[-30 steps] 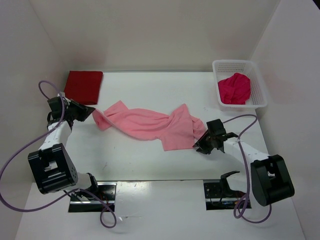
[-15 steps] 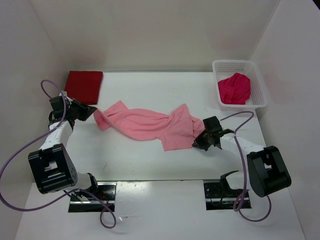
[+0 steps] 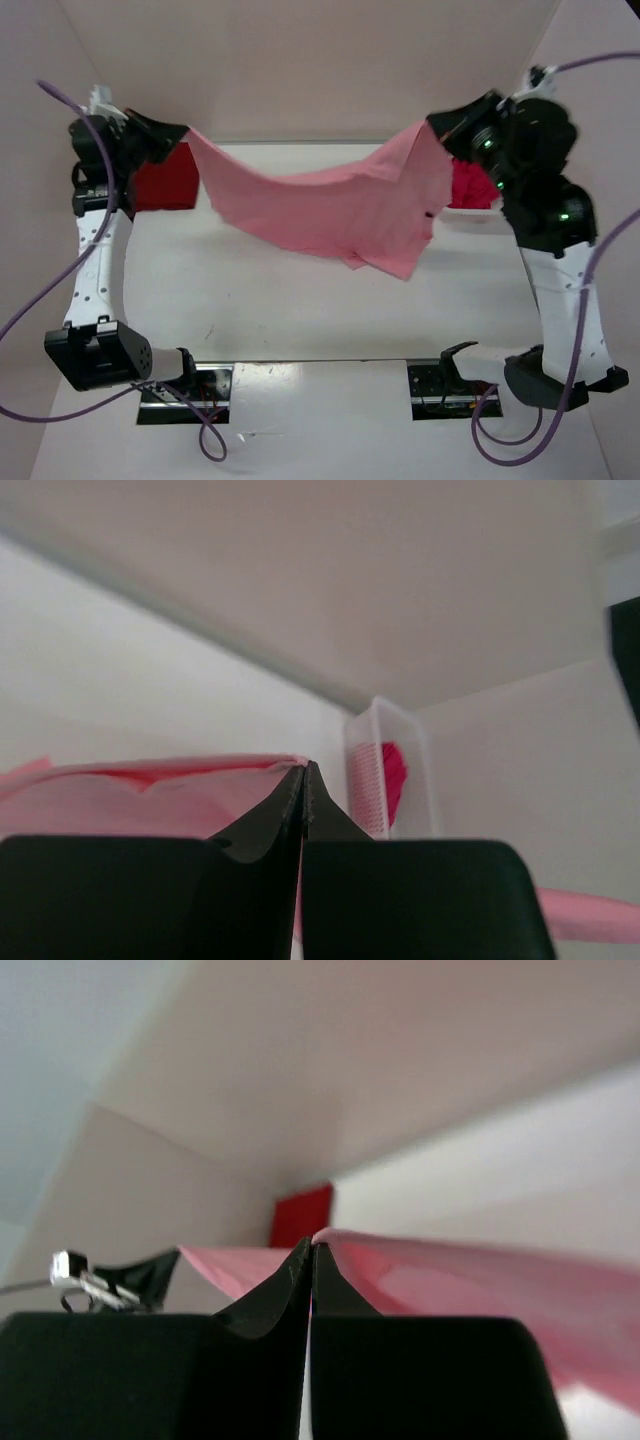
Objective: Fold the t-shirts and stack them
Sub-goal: Flatten out the tshirt
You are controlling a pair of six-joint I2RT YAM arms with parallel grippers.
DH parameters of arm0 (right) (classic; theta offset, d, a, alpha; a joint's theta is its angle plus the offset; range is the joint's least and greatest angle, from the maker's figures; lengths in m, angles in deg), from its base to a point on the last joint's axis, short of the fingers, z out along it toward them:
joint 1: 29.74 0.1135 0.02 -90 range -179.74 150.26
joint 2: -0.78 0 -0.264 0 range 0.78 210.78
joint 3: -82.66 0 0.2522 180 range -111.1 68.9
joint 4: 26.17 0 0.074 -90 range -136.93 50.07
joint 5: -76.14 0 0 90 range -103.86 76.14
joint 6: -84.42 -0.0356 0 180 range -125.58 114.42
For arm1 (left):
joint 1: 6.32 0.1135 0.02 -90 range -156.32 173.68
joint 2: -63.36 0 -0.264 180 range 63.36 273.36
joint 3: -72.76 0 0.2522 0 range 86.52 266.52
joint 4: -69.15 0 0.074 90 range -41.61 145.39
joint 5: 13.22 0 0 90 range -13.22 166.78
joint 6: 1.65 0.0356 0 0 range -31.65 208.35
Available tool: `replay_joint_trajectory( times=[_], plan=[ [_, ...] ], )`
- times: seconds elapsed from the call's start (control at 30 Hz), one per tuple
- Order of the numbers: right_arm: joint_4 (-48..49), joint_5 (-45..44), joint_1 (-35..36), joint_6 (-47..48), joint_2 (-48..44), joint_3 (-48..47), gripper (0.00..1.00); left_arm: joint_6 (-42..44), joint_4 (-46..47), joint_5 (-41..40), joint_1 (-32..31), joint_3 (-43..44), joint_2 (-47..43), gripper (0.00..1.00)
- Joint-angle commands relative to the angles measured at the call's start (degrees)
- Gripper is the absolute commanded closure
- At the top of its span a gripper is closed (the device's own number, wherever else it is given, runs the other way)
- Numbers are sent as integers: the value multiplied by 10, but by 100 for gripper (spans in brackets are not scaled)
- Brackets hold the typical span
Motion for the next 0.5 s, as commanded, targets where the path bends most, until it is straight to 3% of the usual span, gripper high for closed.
replay_joint_trajectory(
  times=[0.0, 0.07, 0.17, 0.27, 0.37, 0.47],
  plan=[
    [-94, -48, 4, 98, 45, -225, 100, -32, -11, 12, 41, 94, -65, 100],
    [-123, -48, 4, 115, 92, -381, 100, -45, -31, 23, 73, 142, -65, 100],
    [-117, -30, 4, 128, 121, -493, 100, -67, -37, 55, 105, 231, -65, 100],
    [-80, -18, 9, 128, 121, -522, 100, -83, -53, 56, 111, 287, -53, 100],
    [-59, -18, 9, 139, 146, -527, 100, -83, -48, 49, 111, 277, -53, 100],
    [4, -34, 9, 159, 147, -421, 100, -83, -23, 44, 111, 196, -45, 100]
  ],
)
